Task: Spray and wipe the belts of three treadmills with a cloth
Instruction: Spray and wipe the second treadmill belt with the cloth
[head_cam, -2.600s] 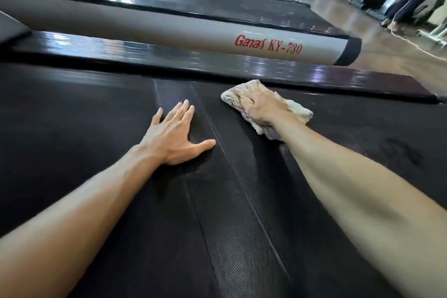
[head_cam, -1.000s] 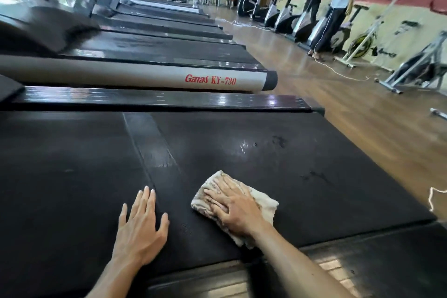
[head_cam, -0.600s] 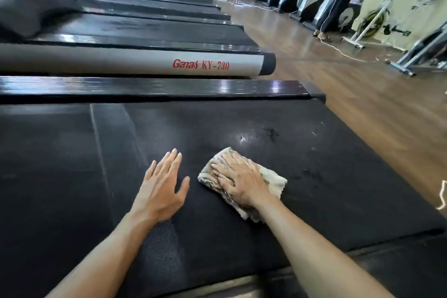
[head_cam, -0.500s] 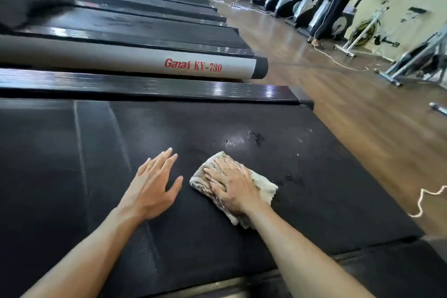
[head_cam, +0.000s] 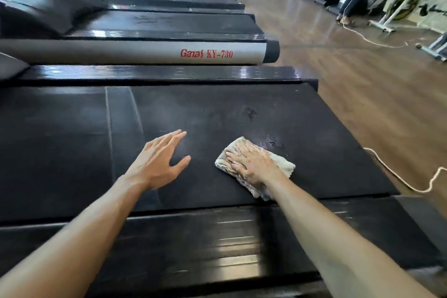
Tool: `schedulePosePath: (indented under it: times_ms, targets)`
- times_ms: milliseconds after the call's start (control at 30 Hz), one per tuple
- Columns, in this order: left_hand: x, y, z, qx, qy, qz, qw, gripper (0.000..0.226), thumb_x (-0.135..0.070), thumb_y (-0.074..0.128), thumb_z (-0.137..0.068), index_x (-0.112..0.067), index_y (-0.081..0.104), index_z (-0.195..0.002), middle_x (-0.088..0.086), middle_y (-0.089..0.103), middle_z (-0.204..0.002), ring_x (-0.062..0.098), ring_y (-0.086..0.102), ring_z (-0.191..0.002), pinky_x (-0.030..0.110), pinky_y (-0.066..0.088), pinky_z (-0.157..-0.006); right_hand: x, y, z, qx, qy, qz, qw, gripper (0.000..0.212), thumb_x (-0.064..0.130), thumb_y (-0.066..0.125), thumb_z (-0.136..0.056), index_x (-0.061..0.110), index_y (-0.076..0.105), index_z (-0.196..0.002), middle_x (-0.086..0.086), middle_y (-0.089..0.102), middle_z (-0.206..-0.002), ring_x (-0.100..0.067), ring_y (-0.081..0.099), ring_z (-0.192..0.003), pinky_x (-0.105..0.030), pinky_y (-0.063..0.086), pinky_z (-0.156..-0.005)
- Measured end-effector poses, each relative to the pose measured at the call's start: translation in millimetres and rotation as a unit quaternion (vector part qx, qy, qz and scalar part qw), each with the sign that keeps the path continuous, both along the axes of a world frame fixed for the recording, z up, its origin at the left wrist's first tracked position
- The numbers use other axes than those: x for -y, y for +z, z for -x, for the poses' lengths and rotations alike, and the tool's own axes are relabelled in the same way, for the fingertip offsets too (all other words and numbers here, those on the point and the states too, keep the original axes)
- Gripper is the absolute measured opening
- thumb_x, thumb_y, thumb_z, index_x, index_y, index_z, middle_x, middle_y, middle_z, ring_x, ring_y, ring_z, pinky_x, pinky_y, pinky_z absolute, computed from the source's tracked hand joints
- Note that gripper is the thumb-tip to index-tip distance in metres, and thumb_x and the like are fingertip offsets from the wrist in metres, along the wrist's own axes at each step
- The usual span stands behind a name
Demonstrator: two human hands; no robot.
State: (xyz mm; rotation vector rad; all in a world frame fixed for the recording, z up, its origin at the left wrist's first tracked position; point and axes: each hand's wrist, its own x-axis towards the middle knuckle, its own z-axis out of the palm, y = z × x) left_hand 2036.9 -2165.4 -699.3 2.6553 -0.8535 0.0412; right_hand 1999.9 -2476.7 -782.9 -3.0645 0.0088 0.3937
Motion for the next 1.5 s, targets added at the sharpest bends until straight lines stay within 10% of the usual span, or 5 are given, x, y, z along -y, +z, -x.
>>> schedulePosePath:
  times_ms: [467, 667, 1500]
  targets:
    - [11.5, -37.6, -5.2, -0.013, -0.026, -0.011, 1.0, 0.071, -0.057, 0.045, -0.099, -0.028, 0.024, -0.16, -0.009, 0.024, -0.166, 0.013, 0.02, -0.153, 0.035, 0.016, -0.125, 14.1, 5.9, 27.3, 0.046, 0.033, 0.001, 0.998, 0.072, 0.069, 0.003, -0.091, 0.052, 0.025, -0.158, 0.007, 0.002, -0.174, -0.019, 0.009, -0.158, -0.054, 0.014, -0.125]
    - [10.0, -84.0, -29.0, -0.035, 0.036, -0.007, 0.999, 0.068, -0.051, 0.046, -0.101, -0.025, 0.024, -0.16, -0.006, 0.02, -0.168, 0.011, 0.013, -0.155, 0.037, 0.01, -0.127, 16.5, -20.9, 24.0, 0.169, -0.008, -0.092, 0.981, 0.069, 0.059, 0.028, -0.083, 0.047, 0.052, -0.146, 0.006, 0.035, -0.163, -0.024, 0.032, -0.148, -0.046, 0.021, -0.124]
    - [-33.0, -123.7, -58.6, 0.004, 0.126, -0.108, 0.986, 0.086, -0.073, 0.004, -0.085, -0.036, 0.011, -0.162, -0.011, 0.002, -0.17, 0.009, -0.001, -0.156, 0.044, 0.004, -0.124, -11.8, -23.2, 8.1, 0.12, 0.051, -0.08, 0.988, 0.062, 0.073, 0.017, -0.093, 0.058, 0.035, -0.151, 0.012, 0.009, -0.172, -0.011, 0.004, -0.159, -0.043, 0.003, -0.128]
